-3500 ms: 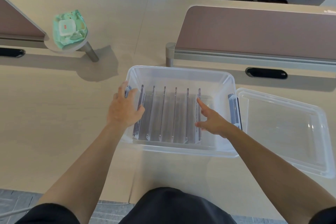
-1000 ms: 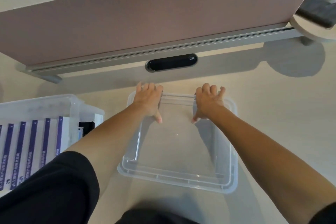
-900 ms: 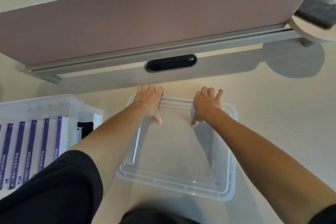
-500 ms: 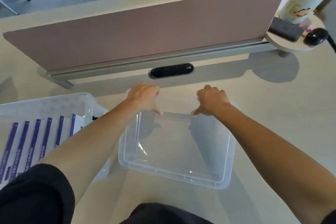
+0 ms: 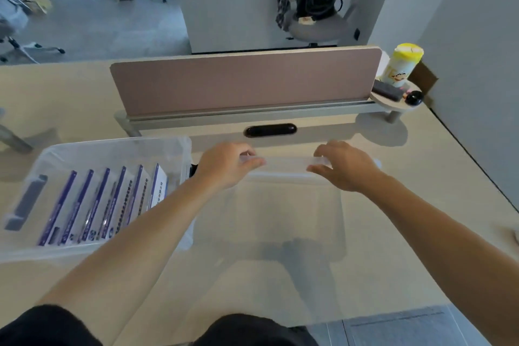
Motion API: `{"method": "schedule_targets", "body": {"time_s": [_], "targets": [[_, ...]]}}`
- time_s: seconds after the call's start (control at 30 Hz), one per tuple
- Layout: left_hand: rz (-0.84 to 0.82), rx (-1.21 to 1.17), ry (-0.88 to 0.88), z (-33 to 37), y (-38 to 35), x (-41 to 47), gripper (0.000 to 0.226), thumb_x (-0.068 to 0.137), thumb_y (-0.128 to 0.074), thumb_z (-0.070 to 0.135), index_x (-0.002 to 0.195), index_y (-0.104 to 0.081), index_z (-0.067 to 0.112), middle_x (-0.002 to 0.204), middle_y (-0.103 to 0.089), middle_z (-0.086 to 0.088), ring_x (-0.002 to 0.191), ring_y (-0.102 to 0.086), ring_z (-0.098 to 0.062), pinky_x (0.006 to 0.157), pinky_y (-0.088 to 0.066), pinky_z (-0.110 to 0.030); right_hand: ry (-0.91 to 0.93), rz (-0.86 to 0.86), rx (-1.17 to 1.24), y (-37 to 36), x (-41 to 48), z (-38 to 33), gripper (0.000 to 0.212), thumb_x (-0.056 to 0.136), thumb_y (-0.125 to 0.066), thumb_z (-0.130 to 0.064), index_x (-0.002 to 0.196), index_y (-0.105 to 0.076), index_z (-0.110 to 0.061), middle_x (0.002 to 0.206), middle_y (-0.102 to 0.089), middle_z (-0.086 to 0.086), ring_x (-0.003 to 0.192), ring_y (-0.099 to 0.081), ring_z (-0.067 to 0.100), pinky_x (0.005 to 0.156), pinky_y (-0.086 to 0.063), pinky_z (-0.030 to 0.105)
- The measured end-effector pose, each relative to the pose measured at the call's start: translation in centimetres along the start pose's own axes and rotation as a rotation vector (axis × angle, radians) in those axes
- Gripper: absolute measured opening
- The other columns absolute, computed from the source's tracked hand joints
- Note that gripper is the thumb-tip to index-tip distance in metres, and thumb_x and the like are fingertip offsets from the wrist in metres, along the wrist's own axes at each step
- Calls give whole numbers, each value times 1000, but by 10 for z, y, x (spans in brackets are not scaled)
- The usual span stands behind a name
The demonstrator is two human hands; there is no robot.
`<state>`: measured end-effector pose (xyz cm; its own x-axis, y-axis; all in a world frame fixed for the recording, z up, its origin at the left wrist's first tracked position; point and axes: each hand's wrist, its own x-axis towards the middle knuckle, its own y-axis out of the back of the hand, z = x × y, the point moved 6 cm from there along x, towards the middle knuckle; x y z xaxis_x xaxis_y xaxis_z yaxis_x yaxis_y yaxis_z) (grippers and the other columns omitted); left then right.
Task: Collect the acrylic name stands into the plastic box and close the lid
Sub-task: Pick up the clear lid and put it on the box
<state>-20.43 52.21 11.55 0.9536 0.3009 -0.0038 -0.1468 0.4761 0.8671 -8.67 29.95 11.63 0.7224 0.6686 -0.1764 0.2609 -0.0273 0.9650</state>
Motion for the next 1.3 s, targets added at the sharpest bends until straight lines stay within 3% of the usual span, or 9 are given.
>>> {"method": "schedule_targets", "body": {"time_s": [0.2,0.3,0.43,0.6,0.83,0.93,1.03,1.17,1.3], "targets": [[-220,50,-107,-12,-72,-84,49,77,-62,69,103,-68,28,105,-61,13,99,-53,-5,74,-42,-30,-43,-113,26,-80,-83,-5,44,86,-64,-57,118,-56,-28,117,-57,-5,113,-52,22,94,-41,37],[-280,61,-83,-23,-112,-119,46,77,-64,68,99,-65,27,103,-60,10,97,-57,-12,74,-46,-31,-79,-205,-8,-119,-113,-5,45,86,-64,-56,118,-54,-26,118,-57,-4,111,-53,21,90,-41,35],[-313,142,-62,-30,-161,-155,46,80,-63,65,102,-63,24,106,-60,6,102,-56,-17,73,-40,-31,-86,-296,-57,-165,-140,-5,41,89,-63,-52,119,-53,-25,120,-56,-2,111,-54,21,84,-39,30],[-246,338,-57,-41,-212,-176,45,87,-52,64,103,-61,23,104,-60,3,97,-56,-21,77,-45,-36,-72,-322,-106,-214,-143,3,39,91,-63,-47,122,-54,-25,124,-55,-3,117,-51,21,90,-42,34],[-294,350,15,-54,-239,-177,54,85,-45,72,104,-60,24,108,-59,4,103,-55,-22,85,-44,-37,-113,-425,-2,-237,-124,29,31,94,-58,-50,119,-60,-31,123,-61,-3,110,-60,22,87,-46,33],[-156,231,136,-63,-211,-156,61,82,-42,76,106,-61,23,106,-60,2,100,-57,-24,85,-47,-38,-212,-346,141,-210,-101,60,31,89,-63,-53,108,-64,-28,110,-67,-4,101,-62,20,87,-51,34],[27,127,407,-94,-184,-131,63,81,-48,69,113,-59,16,107,-61,-10,103,-55,-33,85,-47,-42,-355,-212,291,-179,-74,99,40,88,-65,-50,116,-62,-22,107,-64,-2,99,-61,20,82,-49,32],[19,-77,768,-128,-187,-109,76,77,-53,67,128,-49,10,122,-55,-17,116,-49,-38,94,-45,-46,-551,-176,457,-180,-49,136,66,87,-68,-48,137,-47,-10,132,-56,15,116,-57,32,91,-46,37],[12,-226,894,-126,-199,-96,87,68,-53,69,134,-46,13,127,-56,-12,115,-54,-37,94,-48,-50,-697,-217,623,-205,-37,143,82,84,-72,-46,145,-34,-5,138,-50,16,120,-55,34,93,-48,40]]}}
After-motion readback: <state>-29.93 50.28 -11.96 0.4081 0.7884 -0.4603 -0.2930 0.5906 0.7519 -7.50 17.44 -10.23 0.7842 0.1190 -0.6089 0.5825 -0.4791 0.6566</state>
